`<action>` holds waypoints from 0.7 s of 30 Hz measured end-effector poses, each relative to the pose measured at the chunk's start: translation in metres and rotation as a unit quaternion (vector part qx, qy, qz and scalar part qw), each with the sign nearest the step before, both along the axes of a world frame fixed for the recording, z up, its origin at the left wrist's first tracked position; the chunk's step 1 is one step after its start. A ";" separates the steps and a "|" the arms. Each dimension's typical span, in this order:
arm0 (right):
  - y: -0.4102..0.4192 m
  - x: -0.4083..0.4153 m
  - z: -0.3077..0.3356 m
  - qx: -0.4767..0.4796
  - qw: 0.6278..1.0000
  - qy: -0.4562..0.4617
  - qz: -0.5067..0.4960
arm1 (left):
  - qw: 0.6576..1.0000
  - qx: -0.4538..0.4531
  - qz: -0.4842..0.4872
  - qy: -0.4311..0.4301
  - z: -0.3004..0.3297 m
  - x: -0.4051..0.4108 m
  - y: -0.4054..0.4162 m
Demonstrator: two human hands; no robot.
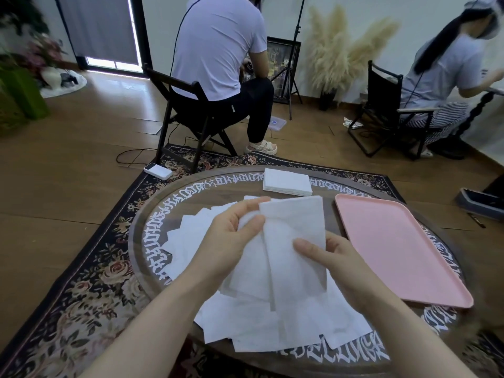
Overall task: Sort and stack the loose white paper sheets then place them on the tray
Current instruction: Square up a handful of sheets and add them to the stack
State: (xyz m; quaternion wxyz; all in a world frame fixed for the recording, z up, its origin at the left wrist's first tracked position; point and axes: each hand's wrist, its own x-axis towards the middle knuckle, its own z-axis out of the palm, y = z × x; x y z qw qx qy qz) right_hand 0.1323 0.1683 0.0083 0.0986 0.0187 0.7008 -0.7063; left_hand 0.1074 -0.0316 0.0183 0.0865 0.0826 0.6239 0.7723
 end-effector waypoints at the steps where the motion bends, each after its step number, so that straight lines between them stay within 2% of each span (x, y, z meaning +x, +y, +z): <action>1: -0.001 -0.001 -0.001 -0.001 1.000 0.000 -0.019 | 1.000 -0.001 0.008 -0.001 0.001 0.000 0.000; 6: -0.002 -0.002 -0.001 -0.004 0.997 0.029 -0.074 | 0.994 -0.057 0.069 0.067 0.003 0.003 0.001; 13: -0.005 0.000 0.000 -0.009 0.994 0.066 -0.091 | 0.999 -0.026 0.031 -0.021 0.002 0.003 0.000; 17: -0.003 -0.001 0.000 -0.018 0.993 0.071 -0.091 | 0.998 -0.049 0.032 -0.026 0.002 0.003 -0.001; 21: 0.001 -0.001 0.001 -0.041 0.995 0.046 -0.076 | 0.996 -0.050 0.073 -0.018 0.003 0.002 -0.002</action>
